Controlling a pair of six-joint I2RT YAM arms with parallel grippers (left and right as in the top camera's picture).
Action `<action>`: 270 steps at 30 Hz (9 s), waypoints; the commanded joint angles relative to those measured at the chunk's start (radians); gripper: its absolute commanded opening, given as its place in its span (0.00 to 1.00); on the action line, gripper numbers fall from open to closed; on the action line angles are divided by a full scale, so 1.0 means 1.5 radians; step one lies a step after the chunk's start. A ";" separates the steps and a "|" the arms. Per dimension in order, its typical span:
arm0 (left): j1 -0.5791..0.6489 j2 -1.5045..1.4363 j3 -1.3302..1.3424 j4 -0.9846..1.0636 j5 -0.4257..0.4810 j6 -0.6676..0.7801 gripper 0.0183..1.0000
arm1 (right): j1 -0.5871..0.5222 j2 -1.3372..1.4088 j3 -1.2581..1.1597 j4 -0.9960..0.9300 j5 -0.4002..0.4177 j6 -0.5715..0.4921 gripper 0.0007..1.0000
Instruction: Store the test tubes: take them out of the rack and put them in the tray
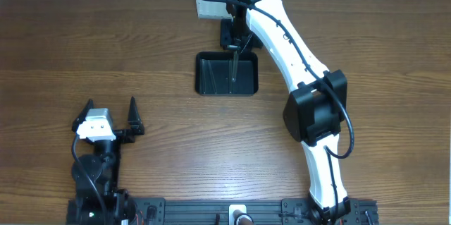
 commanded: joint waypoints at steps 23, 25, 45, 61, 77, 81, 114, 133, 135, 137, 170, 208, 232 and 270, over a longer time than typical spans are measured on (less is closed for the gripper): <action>0.002 -0.004 -0.003 -0.002 0.009 0.007 1.00 | 0.002 0.100 0.008 -0.011 0.018 0.006 0.07; 0.002 -0.004 -0.003 -0.002 0.009 0.007 1.00 | 0.000 0.107 0.008 -0.006 0.018 0.006 0.07; 0.002 -0.004 -0.003 -0.002 0.009 0.007 1.00 | -0.007 0.142 0.008 0.027 0.018 0.007 0.14; 0.002 -0.004 -0.003 -0.002 0.009 0.007 1.00 | -0.005 0.105 0.009 0.005 -0.028 0.006 0.36; 0.002 -0.004 -0.003 -0.002 0.009 0.007 1.00 | -0.011 -0.118 0.009 -0.082 0.158 -0.101 0.72; 0.002 -0.004 -0.003 -0.002 0.009 0.007 1.00 | -0.013 -0.171 0.009 -0.152 0.229 -0.124 0.92; 0.002 -0.004 -0.003 -0.002 0.009 0.007 1.00 | -0.106 -0.971 -0.880 0.683 0.182 -0.376 0.99; 0.002 -0.004 -0.003 -0.002 0.009 0.007 1.00 | -0.172 -1.287 -1.363 0.866 0.182 -0.376 0.99; 0.002 -0.004 -0.003 -0.002 0.009 0.007 1.00 | -0.183 -1.315 -1.393 0.865 0.182 -0.375 0.99; 0.002 -0.004 -0.003 -0.002 0.009 0.007 1.00 | -0.193 -1.339 -1.415 0.865 0.182 -0.376 0.99; 0.002 -0.004 -0.003 -0.002 0.009 0.007 1.00 | -0.311 -1.525 -1.458 0.856 0.108 -0.375 0.99; 0.002 -0.004 -0.003 -0.002 0.009 0.007 1.00 | -0.311 -1.525 -1.459 0.856 0.080 -0.375 0.99; 0.002 -0.004 -0.003 -0.002 0.009 0.007 1.00 | -0.311 -1.525 -1.459 0.856 0.080 -0.376 0.99; 0.002 -0.004 -0.003 -0.002 0.009 0.007 1.00 | -0.311 -1.525 -1.459 0.856 0.080 -0.375 0.99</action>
